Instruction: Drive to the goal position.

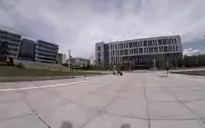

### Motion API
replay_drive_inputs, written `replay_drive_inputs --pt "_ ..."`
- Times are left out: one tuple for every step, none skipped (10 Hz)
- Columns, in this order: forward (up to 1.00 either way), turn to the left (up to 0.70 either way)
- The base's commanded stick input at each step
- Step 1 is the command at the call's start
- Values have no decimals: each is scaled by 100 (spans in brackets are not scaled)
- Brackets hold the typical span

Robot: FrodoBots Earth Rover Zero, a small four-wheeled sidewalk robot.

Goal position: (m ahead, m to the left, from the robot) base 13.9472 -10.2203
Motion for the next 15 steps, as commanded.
replay_drive_inputs --pt "70 -11" --pt "70 0" --pt "70 0" --pt "70 0" --pt "70 0" --pt "70 0" --pt "70 0" --pt "70 0" --pt "70 0" --pt "70 0" --pt "70 0" --pt "70 0" --pt "70 0" --pt "70 0" --pt "70 0"
